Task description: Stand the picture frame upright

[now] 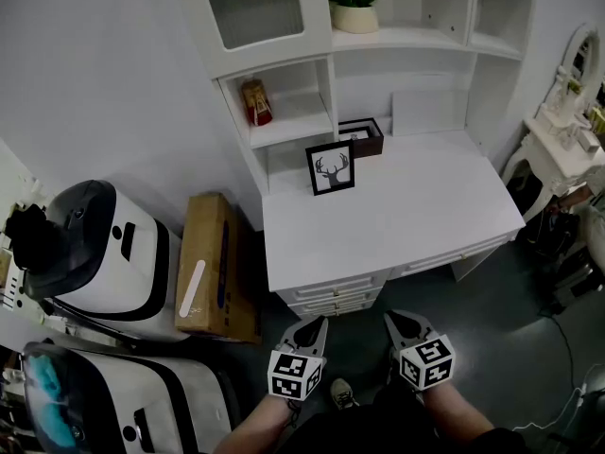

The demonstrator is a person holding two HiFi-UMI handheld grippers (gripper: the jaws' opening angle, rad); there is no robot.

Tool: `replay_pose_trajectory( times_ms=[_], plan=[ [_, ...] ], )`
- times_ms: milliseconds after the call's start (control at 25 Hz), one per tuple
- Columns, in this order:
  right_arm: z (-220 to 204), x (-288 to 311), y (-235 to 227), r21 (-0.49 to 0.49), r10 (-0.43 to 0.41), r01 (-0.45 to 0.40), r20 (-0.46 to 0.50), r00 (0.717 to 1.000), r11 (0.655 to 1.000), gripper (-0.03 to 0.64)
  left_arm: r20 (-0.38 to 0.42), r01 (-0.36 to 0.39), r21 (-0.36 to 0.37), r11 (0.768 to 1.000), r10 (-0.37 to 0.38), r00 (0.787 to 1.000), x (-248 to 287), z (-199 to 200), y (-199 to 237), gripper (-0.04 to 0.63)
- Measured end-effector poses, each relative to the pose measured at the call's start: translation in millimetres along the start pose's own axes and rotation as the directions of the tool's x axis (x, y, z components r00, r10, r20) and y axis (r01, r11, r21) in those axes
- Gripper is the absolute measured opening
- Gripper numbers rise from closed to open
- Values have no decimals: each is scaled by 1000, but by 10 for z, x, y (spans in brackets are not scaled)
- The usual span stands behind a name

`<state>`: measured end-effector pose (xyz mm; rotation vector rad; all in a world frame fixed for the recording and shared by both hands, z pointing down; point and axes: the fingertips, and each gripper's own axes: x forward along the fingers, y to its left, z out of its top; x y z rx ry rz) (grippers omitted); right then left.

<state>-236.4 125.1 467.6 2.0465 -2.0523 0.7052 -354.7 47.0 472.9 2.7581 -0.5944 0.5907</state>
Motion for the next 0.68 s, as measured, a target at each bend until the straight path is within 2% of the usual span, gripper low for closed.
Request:
replay_pose_trajectory(
  times_ms=[680],
  plan=[
    [-56, -102, 14, 8, -6, 6, 6, 1000, 1000, 3, 1, 9, -6, 1000, -9, 1000, -35, -28, -113, 6]
  ],
)
